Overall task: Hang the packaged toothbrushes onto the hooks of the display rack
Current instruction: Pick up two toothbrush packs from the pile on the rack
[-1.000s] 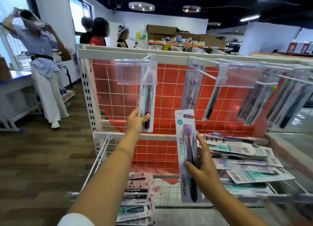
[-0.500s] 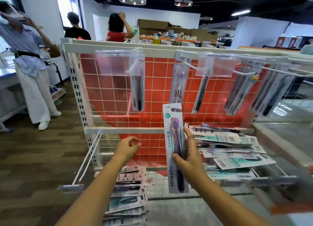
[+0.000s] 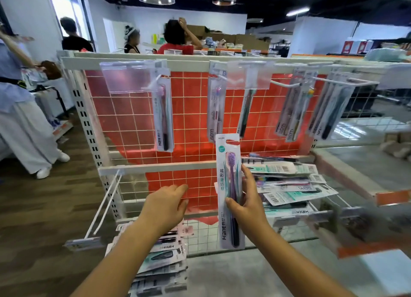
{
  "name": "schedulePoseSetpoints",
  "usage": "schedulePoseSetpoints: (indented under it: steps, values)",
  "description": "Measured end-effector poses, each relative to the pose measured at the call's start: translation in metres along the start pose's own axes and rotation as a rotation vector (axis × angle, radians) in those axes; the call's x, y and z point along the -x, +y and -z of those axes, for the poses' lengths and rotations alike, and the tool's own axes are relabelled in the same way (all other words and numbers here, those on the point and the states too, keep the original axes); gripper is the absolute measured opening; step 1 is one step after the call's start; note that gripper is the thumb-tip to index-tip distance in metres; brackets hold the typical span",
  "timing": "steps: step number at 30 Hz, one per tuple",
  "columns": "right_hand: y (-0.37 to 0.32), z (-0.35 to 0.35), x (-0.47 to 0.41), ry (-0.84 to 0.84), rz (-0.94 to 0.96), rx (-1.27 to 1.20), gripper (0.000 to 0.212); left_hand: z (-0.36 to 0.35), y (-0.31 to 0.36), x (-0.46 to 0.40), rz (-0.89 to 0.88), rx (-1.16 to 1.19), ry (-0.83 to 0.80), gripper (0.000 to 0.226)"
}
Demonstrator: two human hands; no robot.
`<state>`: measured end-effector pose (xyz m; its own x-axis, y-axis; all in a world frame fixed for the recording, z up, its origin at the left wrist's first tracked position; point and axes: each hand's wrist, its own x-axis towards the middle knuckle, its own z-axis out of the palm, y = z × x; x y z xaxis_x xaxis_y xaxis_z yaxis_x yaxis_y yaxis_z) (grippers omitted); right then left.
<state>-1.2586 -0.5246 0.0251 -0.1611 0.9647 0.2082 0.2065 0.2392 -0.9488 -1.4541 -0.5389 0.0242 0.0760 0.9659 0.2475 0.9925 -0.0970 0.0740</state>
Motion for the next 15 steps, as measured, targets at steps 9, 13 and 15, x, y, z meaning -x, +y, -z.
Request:
schedulePoseSetpoints:
  steps: [9,13,15]
  values:
    - [0.006,0.033,0.017,0.071,-0.029,0.012,0.077,-0.014,0.027,0.005,-0.107,0.025,0.016,0.045]
    - [0.010,0.048,0.022,0.084,-0.024,-0.027,0.075,-0.013,0.042,0.006,-0.120,0.018,0.009,0.042]
    - [0.012,0.057,0.024,0.077,-0.029,-0.042,0.075,-0.012,0.050,0.004,-0.105,0.021,0.019,0.043]
